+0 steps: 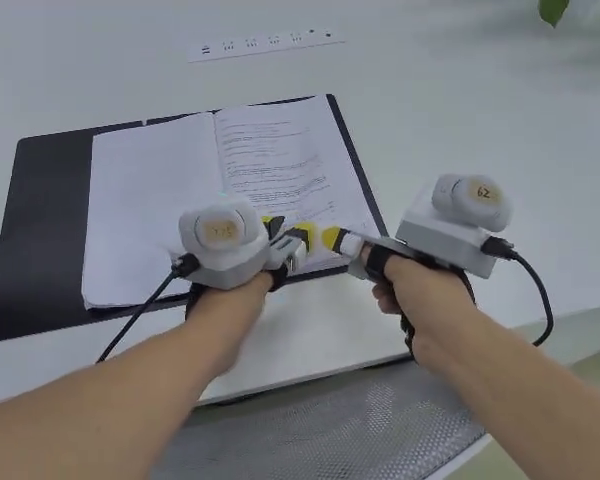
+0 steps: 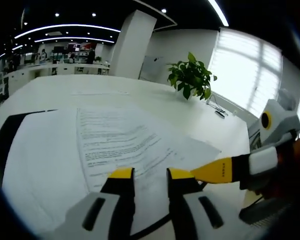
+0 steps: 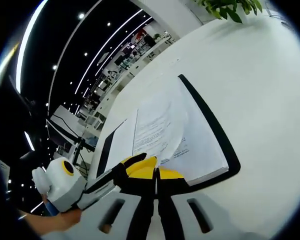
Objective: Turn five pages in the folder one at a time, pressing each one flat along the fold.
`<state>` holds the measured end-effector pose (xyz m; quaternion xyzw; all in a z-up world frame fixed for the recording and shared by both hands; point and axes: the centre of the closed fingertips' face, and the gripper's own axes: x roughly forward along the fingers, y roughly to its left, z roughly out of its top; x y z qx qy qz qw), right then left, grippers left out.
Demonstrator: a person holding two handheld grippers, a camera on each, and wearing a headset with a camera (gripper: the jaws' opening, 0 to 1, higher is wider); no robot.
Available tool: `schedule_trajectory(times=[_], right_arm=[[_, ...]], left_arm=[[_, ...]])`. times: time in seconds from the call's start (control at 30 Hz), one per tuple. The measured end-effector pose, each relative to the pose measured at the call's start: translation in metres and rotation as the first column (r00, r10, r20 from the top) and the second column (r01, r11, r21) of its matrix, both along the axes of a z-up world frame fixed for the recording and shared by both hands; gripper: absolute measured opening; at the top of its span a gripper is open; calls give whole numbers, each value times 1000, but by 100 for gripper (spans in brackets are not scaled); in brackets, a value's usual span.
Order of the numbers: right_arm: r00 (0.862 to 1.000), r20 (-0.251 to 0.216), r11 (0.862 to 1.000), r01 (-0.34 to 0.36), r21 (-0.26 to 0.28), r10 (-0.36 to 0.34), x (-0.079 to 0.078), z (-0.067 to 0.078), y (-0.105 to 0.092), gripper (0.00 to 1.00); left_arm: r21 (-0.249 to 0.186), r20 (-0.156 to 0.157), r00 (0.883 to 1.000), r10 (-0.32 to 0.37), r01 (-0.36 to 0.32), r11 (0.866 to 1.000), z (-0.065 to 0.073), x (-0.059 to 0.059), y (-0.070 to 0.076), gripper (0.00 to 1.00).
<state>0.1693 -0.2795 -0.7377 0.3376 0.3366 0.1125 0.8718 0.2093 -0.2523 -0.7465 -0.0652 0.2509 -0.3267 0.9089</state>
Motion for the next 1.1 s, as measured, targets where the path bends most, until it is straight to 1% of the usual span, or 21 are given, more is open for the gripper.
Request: schedule_trajectory(times=[0.03,0.07,0.1,0.13,0.2,0.23,0.27,0.3,0.33,0.37,0.4,0.53,0.67,0.7,0.73,0.8,0.87,0.93,1.0,1.03,1.1], right_arm=[[1000,22,1000,3,-2,-3,1,6,2,0],[1000,28,1000,2,-5,-2,1,9,3,0],[999,45,1000,-3,-12,4,1,13,6,0],[998,59,1000,-4,-21,5,2,17,8,0],[997,82,999,-13,-33,16,2,24,14,0],[996,90,999,-16,-37,19,2,26,17,0],[994,105,999,-16,-44,21,2,30,20,0],[993,113,998,-21,-53,27,2,33,23,0],[991,132,997,-30,-67,39,3,37,27,0],[989,143,997,-32,-69,42,3,40,30,0],[987,156,996,-36,-78,47,3,44,34,0],[978,196,992,-53,-112,74,4,56,46,0],[967,228,984,-82,-157,116,4,65,60,0],[963,238,982,-87,-171,126,4,68,64,0],[961,241,980,-93,-178,135,6,67,64,0],[952,264,974,-102,-204,155,9,73,70,0],[945,273,967,-118,-228,179,9,75,77,0],[938,281,960,-135,-246,204,10,78,87,0],[924,293,944,-161,-288,247,10,79,97,0],[920,293,940,-170,-295,259,10,79,101,0],[910,291,923,-196,-330,297,9,79,111,0]], left_arm=[[-5,10,1000,0,0,1000,4,0,5,24],[-16,27,1000,-5,5,1000,10,0,8,25],[-10,46,999,-7,7,1000,16,0,15,27],[7,64,998,-7,7,1000,20,0,20,28],[12,80,997,-7,6,1000,27,0,32,27],[16,95,996,0,-1,1000,32,1,40,28],[18,101,995,1,-3,1000,34,1,43,28],[18,115,993,7,-9,1000,38,2,51,28],[18,118,993,11,-13,1000,41,2,56,29],[22,126,992,21,-24,999,43,5,66,29],[19,137,990,26,-28,999,46,6,71,29],[10,164,985,55,-58,998,60,3,97,29],[15,188,979,76,-80,997,68,0,118,30],[23,193,977,89,-95,995,69,0,126,30],[22,199,975,96,-103,994,71,-1,131,30],[11,202,973,110,-115,993,74,-2,140,30],[10,210,970,120,-125,992,78,-3,149,31],[-1,218,967,134,-137,991,83,-4,158,31],[-8,225,964,143,-146,989,88,-4,167,31],[-10,227,962,148,-150,989,89,-4,171,31],[-13,236,958,161,-163,987,92,-3,181,31]])
